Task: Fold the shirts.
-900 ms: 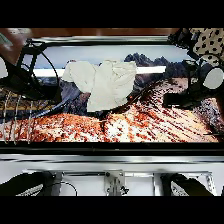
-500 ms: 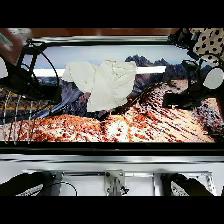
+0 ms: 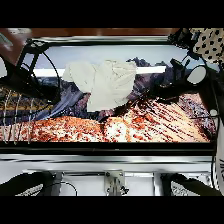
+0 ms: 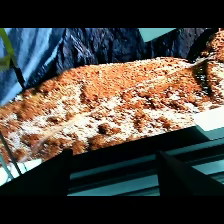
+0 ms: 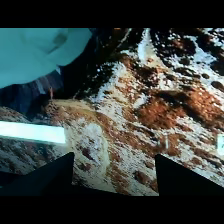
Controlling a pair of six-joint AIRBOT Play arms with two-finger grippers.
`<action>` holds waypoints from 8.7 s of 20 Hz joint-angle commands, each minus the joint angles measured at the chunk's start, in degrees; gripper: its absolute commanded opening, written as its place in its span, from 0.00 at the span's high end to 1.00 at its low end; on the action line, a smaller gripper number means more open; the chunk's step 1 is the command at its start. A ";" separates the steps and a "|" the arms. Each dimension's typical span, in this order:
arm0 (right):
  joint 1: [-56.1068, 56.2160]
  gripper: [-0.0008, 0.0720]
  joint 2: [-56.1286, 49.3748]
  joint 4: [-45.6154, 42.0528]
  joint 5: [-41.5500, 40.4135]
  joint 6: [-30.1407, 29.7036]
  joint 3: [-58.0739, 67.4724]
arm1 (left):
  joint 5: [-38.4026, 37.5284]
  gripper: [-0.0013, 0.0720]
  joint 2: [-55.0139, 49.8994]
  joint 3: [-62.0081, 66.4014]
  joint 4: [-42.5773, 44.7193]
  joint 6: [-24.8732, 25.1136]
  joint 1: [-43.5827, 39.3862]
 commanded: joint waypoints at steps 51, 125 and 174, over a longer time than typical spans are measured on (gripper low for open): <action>-17.99 0.12 5.03 1.79 14.75 -6.71 32.50 | 35.34 0.90 -2.95 -32.06 -41.13 8.41 -32.63; 10.64 0.06 -32.30 6.14 4.24 -3.74 32.57 | 52.13 0.90 -23.04 -20.85 -50.29 29.62 5.86; 8.83 0.89 15.17 2.05 -30.01 -15.26 15.19 | 61.68 0.90 1.20 -0.13 -45.48 25.49 0.55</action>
